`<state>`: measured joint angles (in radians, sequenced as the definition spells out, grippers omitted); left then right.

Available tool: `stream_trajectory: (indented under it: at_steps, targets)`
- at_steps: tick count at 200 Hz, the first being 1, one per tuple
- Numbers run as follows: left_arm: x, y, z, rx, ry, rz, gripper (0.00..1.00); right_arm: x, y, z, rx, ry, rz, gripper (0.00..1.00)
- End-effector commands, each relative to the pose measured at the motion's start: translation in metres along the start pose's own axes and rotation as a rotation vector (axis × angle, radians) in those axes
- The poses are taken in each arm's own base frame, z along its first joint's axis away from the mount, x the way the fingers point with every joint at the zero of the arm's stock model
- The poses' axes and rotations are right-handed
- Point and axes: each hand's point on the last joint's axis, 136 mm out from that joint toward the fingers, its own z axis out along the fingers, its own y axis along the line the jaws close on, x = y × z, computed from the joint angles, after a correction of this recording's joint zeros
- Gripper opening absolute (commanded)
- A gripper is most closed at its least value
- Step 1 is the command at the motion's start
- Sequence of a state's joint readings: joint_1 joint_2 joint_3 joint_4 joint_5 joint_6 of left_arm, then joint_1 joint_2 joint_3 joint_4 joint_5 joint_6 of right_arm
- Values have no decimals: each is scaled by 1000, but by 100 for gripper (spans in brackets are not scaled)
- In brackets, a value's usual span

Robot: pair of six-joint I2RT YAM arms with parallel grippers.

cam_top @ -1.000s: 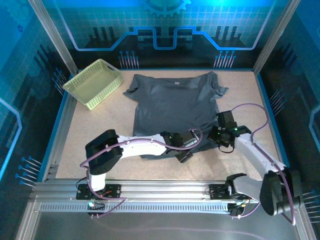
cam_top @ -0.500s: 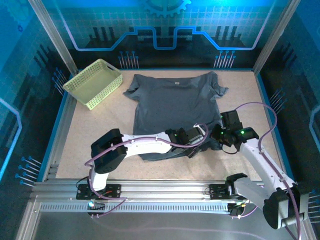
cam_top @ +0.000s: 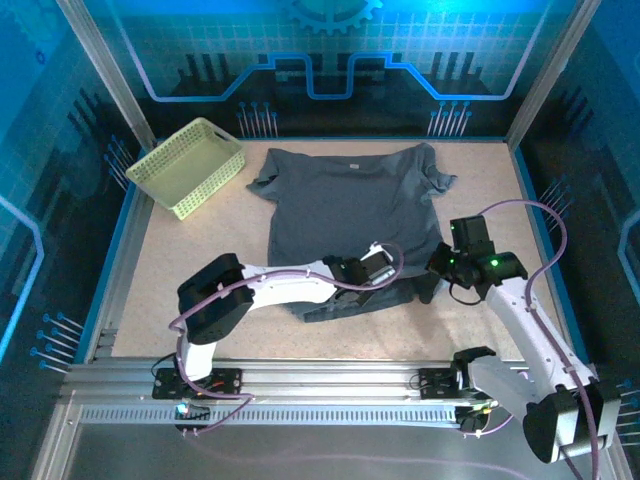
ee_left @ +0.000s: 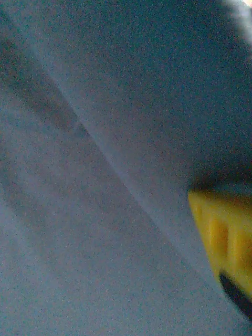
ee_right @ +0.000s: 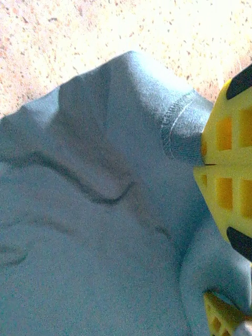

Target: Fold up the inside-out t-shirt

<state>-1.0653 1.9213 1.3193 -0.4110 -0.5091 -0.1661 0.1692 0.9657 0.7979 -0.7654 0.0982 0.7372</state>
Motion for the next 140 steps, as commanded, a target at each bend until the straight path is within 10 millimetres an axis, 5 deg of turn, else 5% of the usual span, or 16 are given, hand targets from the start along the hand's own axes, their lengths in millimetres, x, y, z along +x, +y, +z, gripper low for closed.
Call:
stream_trajectory:
  at_steps: [1,19,50,103,140]
  targets:
    - [-27,12,-32,-2,-88,-44,13,-12,2,-10,-7,-40,-32,2]
    - [-47,11,-51,50,-134,-86,2,-11,13,-12,-70,-42,-67,13]
    - [-75,10,-70,149,-169,-163,0,6,38,-22,-261,-96,-156,44]
    - [-94,23,-78,229,-187,-228,0,73,85,-17,-524,-154,-421,59]
    - [-100,33,-87,256,-197,-250,0,104,114,-13,-671,-304,-573,61]
